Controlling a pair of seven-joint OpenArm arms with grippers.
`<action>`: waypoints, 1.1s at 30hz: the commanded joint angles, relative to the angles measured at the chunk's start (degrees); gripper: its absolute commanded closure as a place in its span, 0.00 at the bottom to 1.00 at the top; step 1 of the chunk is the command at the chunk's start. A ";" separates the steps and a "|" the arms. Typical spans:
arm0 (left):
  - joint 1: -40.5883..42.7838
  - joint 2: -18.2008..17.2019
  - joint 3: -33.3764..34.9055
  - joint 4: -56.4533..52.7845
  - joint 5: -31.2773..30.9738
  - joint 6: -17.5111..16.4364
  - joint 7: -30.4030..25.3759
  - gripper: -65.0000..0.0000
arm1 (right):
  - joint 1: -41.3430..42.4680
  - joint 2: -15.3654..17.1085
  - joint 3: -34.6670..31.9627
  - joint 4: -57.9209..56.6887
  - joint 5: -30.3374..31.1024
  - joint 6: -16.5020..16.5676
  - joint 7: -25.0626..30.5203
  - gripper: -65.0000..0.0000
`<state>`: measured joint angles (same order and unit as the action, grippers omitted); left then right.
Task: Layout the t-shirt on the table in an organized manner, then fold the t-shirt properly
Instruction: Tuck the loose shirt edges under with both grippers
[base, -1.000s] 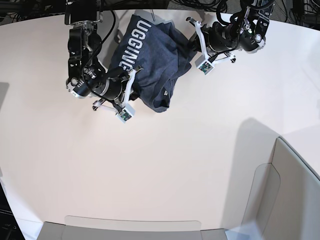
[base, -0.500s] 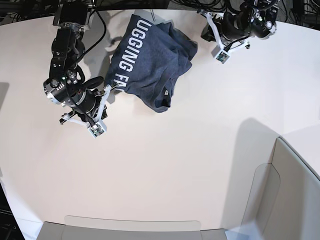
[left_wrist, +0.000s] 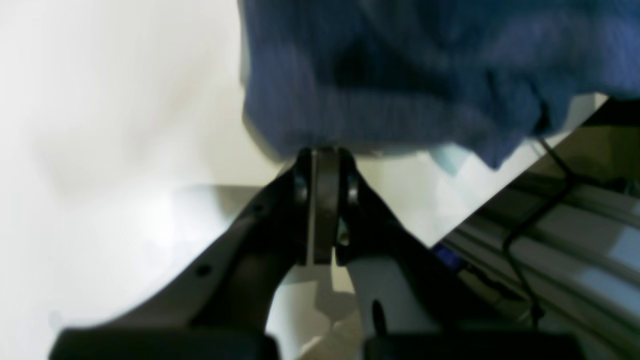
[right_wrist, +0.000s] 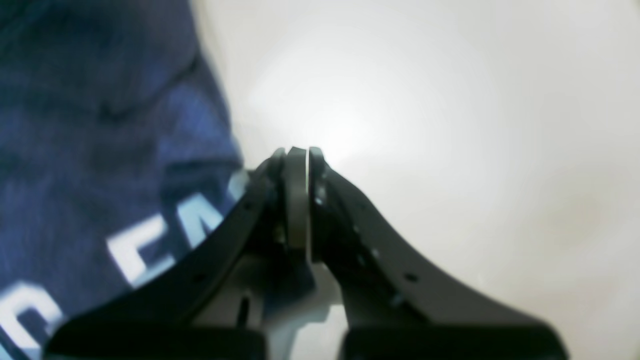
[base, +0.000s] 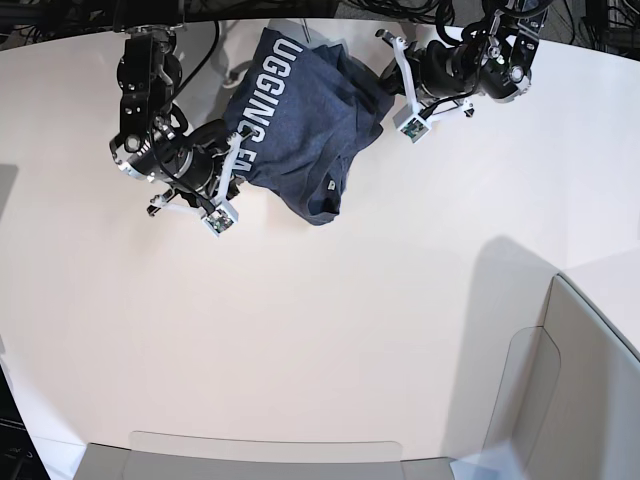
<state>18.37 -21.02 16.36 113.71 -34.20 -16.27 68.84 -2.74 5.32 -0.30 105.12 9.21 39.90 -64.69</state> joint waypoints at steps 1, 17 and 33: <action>-1.18 0.40 0.04 -0.26 -0.84 -0.12 -0.49 1.00 | -0.47 0.79 0.25 2.09 0.33 0.10 0.73 1.00; -19.73 8.40 0.21 -15.73 -0.84 -0.12 3.38 1.00 | -17.08 4.13 0.16 11.76 0.68 0.10 0.73 1.00; -26.50 11.04 -5.50 -4.92 -0.84 -0.12 1.62 1.00 | -11.72 3.78 1.83 12.29 0.68 0.10 0.82 1.00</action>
<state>-7.18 -9.54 11.16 108.03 -34.85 -16.56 71.35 -14.90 8.78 1.08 116.25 9.74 39.90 -64.71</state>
